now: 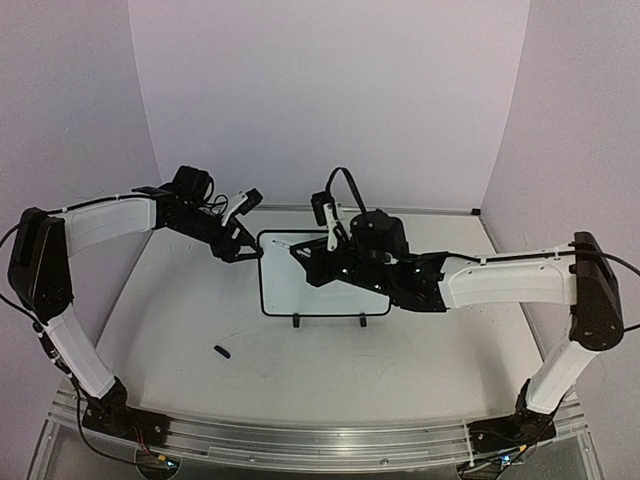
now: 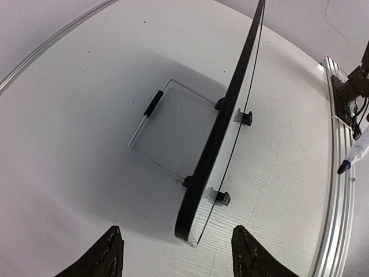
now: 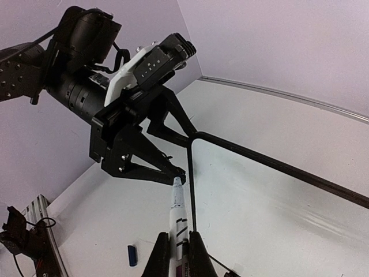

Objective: Write a sentence on the whiteboard
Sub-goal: Hold the whiteboard at the center of the board.

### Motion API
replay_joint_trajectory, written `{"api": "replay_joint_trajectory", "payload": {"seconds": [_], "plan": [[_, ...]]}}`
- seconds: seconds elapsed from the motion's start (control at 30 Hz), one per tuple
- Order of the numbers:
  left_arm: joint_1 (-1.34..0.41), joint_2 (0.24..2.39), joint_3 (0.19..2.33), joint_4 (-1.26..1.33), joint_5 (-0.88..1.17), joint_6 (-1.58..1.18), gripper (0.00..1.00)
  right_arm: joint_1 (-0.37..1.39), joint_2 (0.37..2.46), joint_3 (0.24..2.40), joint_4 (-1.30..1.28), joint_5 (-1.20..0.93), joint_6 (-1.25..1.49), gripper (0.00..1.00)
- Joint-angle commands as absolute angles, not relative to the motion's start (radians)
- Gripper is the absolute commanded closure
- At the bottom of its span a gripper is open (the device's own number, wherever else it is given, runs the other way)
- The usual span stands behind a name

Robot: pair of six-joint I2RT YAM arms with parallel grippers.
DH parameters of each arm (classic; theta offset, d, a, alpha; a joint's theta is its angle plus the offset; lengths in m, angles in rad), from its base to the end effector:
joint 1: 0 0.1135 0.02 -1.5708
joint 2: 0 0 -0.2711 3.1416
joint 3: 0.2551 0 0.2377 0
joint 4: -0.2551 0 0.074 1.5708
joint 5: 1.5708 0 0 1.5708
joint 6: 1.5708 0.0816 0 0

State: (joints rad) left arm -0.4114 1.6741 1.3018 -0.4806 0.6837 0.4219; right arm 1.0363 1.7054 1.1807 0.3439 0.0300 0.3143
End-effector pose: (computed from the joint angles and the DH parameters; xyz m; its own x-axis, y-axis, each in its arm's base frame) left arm 0.3225 -0.1969 0.2520 -0.3469 0.4977 -0.7949 0.9130 0.3733 -0.1647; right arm 0.2255 0.3761 0.2909 -0.3484 0.0181 -0.9372 -0.7754 0.5562 0.2990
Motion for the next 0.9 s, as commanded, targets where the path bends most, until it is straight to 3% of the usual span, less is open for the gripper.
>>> {"api": "replay_joint_trajectory", "payload": {"seconds": [0.0,0.1,0.23,0.33,0.7,0.87], "plan": [[-0.408,1.681,1.387,-0.474,0.744,0.457,0.38,1.031,1.642,1.16,0.374,0.008,0.327,1.0],[-0.408,1.696,1.413,-0.478,0.771,0.462,0.47,1.031,1.652,1.169,0.372,0.007,0.324,1.0],[-0.408,1.697,1.407,-0.484,0.787,0.47,0.67,1.031,1.677,1.193,0.358,0.007,0.317,1.0],[-0.408,1.692,1.388,-0.492,0.794,0.483,0.74,1.032,1.692,1.207,0.354,0.007,0.312,1.0],[-0.408,1.699,1.39,-0.548,0.807,0.517,0.73,1.028,1.768,1.286,0.331,0.007,0.29,1.0],[-0.408,1.697,1.384,-0.543,0.801,0.521,0.8,1.027,1.79,1.299,0.33,0.033,0.288,1.0]]}}
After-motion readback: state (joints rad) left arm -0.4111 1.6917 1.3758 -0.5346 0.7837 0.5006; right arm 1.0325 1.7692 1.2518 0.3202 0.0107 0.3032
